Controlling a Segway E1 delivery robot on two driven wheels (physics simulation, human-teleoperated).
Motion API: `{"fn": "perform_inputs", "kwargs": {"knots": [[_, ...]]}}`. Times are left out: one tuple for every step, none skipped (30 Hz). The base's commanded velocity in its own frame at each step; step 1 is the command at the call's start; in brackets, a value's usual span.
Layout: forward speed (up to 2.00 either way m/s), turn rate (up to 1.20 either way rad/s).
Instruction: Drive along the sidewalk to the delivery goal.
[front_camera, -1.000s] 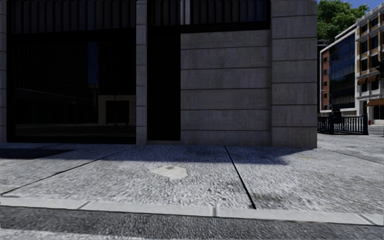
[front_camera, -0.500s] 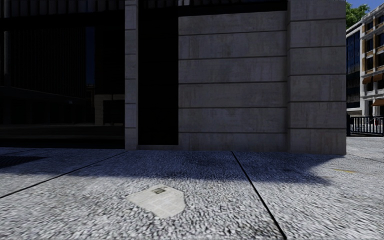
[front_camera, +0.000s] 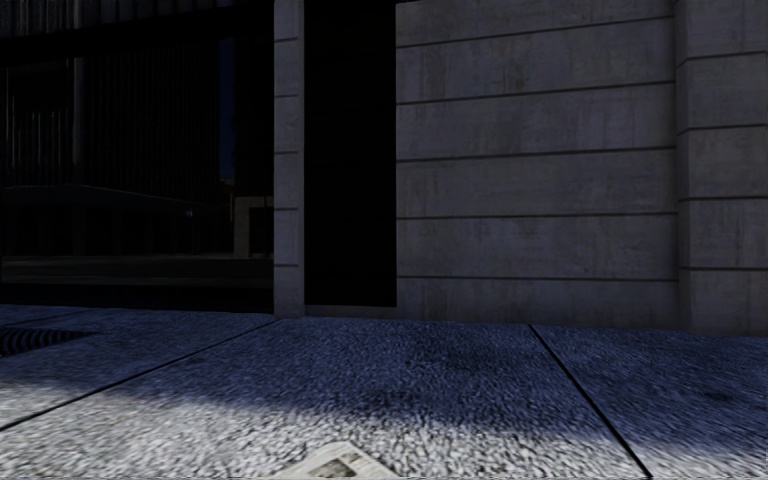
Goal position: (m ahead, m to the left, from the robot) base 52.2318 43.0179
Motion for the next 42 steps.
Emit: {"fn": "perform_inputs", "kwargs": {"knots": [[1.40, 0.60], [1.40, 0.60], [1.40, 0.60], [1.40, 0.60], [1.40, 0.60], [1.40, 0.60], [1.40, 0.60], [1.40, 0.60], [1.40, 0.60], [1.40, 0.60], [1.40, 0.60], [1.40, 0.60], [1.40, 0.60], [1.40, 0.61], [1.40, 0.61], [1.40, 0.66], [1.40, 0.69], [1.40, 0.70], [1.40, 0.70], [1.40, 0.70], [1.40, 0.70], [1.40, 0.70], [1.40, 0.70], [1.40, 0.70], [1.40, 0.70], [1.40, 0.70], [1.40, 0.71], [1.40, 0.71], [1.40, 0.72], [1.40, 0.72], [1.40, 0.73], [1.40, 0.73], [1.40, 0.73], [1.40, 0.73], [1.40, 0.73], [1.40, 0.73], [1.40, 0.73], [1.40, 0.73], [1.40, 0.73], [1.40, 0.73], [1.40, 0.73], [1.60, 0.73]]}}
